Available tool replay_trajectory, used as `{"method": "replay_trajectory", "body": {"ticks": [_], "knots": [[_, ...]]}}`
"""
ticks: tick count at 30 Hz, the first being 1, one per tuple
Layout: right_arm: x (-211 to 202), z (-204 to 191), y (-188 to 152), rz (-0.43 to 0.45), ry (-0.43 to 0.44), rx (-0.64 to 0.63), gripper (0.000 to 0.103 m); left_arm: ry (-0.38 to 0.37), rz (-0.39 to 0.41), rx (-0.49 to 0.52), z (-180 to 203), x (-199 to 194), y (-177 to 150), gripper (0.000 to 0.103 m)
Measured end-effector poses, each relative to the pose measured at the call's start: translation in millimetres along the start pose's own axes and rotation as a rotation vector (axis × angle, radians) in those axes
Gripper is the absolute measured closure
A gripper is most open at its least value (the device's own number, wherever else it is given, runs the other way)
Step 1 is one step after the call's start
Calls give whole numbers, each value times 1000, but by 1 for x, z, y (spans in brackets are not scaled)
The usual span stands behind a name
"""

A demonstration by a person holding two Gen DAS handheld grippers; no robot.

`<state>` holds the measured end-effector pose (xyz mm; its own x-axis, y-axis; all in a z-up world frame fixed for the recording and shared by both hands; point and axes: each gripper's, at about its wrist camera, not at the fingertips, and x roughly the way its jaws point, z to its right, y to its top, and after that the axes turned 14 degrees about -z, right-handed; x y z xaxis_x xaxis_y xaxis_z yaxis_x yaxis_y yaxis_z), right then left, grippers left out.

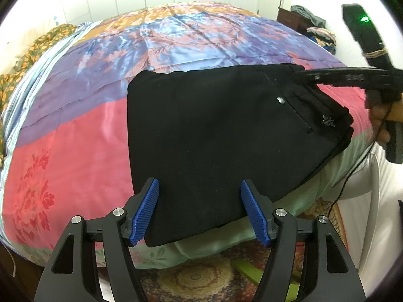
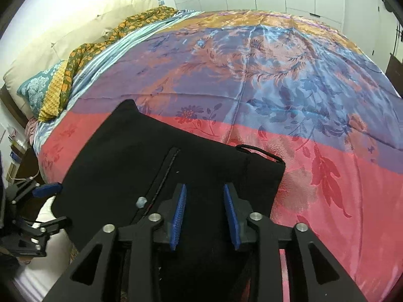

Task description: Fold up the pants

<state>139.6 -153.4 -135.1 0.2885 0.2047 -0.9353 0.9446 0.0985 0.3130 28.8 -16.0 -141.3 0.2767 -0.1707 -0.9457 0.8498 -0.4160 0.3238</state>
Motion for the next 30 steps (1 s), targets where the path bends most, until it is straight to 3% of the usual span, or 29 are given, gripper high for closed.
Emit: {"method": "replay_trajectory", "body": {"ticks": [12,21,30], "knots": [[-47,-56,-53,37,17,-165,55,-1,0,0,0,0,0,33],[-17,-66,-84,-99,-15,-182,55,-2,0,0,0,2,1,32],[-5,-63,-88,-122,-16,-179,55,-2,0,1,1,2,0,31]]}}
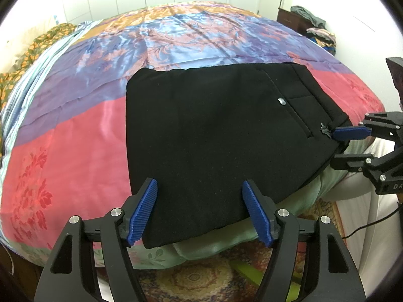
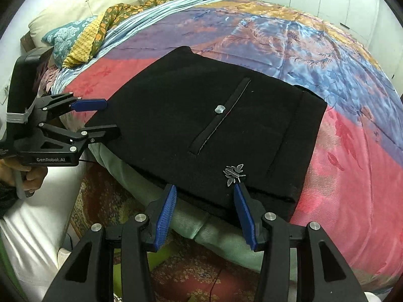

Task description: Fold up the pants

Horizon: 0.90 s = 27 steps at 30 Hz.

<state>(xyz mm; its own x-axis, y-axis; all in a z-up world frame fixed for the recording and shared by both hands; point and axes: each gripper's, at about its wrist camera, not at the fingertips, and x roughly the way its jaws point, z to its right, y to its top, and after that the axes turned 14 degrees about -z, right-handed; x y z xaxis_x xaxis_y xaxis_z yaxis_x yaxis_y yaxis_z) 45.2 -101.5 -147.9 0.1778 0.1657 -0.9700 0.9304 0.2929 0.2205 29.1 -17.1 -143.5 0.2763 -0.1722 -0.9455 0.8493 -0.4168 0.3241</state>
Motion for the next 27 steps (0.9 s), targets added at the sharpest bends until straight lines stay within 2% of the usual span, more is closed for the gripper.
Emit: {"method": "replay_trajectory", "body": {"ticks": [27], "knots": [[7,8,-3,11,62,49,54,0,-1,1,2,1,0,30]]}}
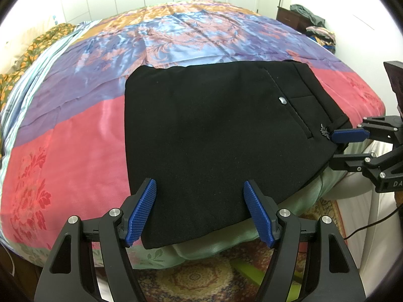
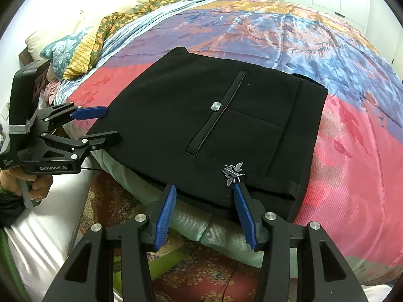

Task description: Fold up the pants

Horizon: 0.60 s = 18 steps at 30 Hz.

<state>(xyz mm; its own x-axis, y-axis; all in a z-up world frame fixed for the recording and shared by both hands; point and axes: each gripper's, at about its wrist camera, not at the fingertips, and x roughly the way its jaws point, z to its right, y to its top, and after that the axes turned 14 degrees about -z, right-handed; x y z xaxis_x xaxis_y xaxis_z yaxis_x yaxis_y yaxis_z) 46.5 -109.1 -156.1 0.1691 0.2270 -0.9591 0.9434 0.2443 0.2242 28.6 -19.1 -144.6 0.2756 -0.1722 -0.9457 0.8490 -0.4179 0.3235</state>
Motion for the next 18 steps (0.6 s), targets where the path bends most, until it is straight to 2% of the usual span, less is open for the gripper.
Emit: {"method": "replay_trajectory", "body": {"ticks": [18], "knots": [[3,-1,1,-4,4,-1,54,-1,-1,0,0,0,0,30]]}}
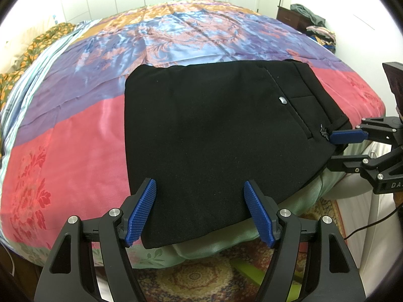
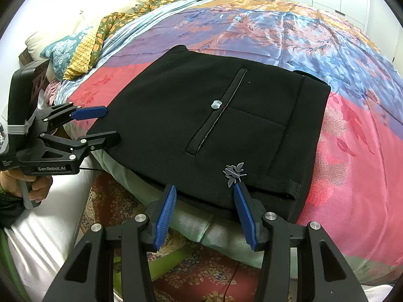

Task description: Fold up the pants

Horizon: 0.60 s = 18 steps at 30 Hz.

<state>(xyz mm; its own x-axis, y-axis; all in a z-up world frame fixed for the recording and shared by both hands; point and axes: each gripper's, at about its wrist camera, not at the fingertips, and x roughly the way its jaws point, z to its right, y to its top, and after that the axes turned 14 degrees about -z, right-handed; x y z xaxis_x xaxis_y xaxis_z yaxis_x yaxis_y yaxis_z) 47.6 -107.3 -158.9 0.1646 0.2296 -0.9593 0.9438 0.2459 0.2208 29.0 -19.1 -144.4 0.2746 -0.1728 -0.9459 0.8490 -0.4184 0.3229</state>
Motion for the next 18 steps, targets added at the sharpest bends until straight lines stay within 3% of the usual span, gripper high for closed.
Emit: {"method": "replay_trajectory", "body": {"ticks": [18], "knots": [[0,0,0,1,0,-2,53,-1,0,1,0,0,0,28]]}}
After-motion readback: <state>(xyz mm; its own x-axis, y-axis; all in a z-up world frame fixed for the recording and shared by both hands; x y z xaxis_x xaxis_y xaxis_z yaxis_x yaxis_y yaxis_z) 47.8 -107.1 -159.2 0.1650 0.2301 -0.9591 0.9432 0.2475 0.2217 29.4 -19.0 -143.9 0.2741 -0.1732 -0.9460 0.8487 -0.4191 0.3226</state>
